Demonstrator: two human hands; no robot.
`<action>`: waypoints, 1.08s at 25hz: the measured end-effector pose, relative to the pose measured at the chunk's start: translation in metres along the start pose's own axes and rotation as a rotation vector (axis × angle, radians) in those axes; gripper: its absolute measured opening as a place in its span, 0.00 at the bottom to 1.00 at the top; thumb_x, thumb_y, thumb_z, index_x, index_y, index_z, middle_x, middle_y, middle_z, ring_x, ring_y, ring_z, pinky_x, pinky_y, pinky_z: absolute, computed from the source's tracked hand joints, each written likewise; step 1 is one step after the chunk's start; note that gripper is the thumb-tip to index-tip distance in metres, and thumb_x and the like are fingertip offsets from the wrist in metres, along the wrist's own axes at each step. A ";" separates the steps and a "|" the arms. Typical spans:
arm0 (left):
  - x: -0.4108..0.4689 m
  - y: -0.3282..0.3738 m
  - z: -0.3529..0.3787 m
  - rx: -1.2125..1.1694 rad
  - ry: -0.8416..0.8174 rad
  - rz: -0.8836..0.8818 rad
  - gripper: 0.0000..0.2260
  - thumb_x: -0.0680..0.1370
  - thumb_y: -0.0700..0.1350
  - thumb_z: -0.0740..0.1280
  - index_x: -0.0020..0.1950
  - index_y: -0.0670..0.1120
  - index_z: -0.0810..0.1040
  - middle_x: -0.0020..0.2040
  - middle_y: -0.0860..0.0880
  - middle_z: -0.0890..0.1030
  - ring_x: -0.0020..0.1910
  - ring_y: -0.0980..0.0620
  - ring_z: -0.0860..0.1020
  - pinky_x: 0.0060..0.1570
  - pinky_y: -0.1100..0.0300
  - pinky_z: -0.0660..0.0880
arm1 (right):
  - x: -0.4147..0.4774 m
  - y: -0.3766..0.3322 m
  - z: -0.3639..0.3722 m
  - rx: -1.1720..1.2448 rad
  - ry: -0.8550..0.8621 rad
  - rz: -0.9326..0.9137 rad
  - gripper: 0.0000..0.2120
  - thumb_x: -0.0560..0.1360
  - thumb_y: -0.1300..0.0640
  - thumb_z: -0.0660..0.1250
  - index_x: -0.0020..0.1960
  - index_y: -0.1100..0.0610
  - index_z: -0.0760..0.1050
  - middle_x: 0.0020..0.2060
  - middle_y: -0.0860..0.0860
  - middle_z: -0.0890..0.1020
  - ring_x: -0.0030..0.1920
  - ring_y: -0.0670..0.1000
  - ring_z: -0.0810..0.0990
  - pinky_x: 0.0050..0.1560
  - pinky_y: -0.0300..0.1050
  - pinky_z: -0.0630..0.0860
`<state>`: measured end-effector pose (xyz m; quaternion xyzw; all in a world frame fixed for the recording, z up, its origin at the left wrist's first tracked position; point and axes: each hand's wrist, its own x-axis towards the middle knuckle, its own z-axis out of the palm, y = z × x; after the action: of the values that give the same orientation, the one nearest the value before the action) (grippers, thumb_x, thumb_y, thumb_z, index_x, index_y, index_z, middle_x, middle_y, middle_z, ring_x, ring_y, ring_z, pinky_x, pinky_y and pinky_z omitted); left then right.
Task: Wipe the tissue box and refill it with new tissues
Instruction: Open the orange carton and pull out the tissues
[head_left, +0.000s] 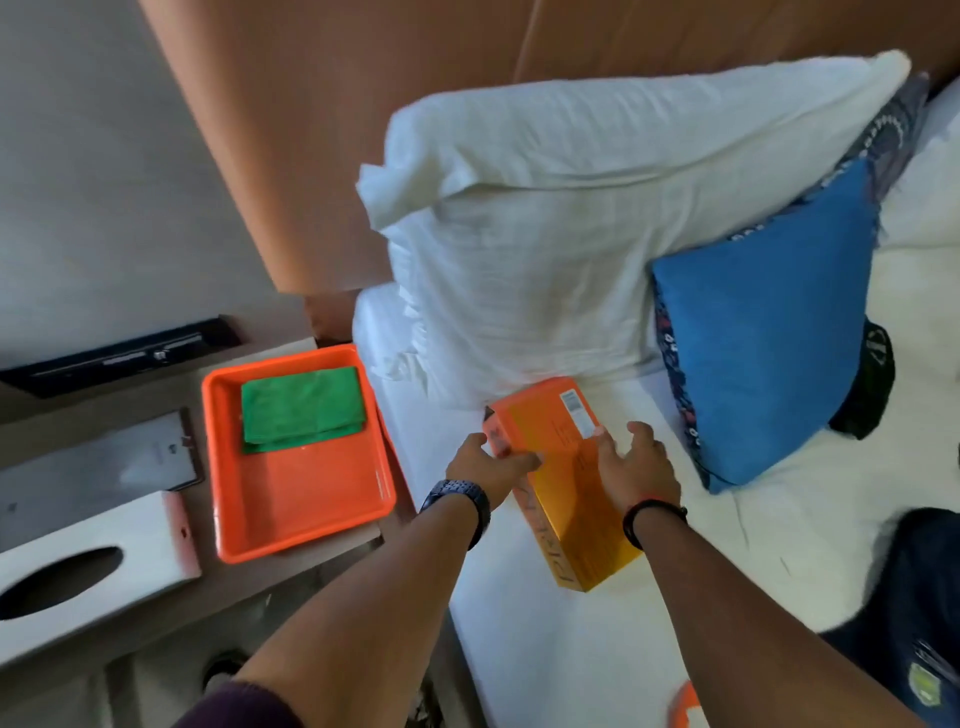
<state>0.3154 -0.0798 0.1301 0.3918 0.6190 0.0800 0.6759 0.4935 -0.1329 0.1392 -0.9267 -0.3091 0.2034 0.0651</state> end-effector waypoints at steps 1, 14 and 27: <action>0.004 0.000 0.012 -0.051 -0.005 -0.002 0.37 0.64 0.56 0.76 0.68 0.48 0.65 0.56 0.50 0.76 0.48 0.51 0.75 0.38 0.62 0.70 | 0.005 0.008 0.003 0.008 -0.098 0.012 0.27 0.77 0.36 0.54 0.68 0.52 0.66 0.63 0.58 0.76 0.60 0.61 0.75 0.59 0.58 0.71; -0.083 0.099 -0.062 0.026 0.063 0.565 0.34 0.57 0.53 0.81 0.53 0.64 0.63 0.49 0.60 0.73 0.42 0.61 0.76 0.26 0.70 0.73 | -0.058 -0.085 -0.079 0.459 0.350 -0.357 0.29 0.75 0.31 0.45 0.48 0.51 0.75 0.36 0.46 0.78 0.37 0.50 0.75 0.38 0.41 0.68; -0.402 0.329 -0.298 0.616 0.767 1.480 0.42 0.63 0.53 0.76 0.67 0.60 0.51 0.60 0.47 0.74 0.50 0.43 0.80 0.45 0.44 0.79 | -0.234 -0.357 -0.368 0.845 0.700 -1.293 0.28 0.70 0.41 0.68 0.64 0.50 0.62 0.46 0.53 0.82 0.41 0.53 0.82 0.41 0.46 0.80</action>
<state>0.0828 0.0336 0.6706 0.8023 0.3849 0.4520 0.0617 0.2822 0.0140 0.6406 -0.4749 -0.6383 -0.0742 0.6013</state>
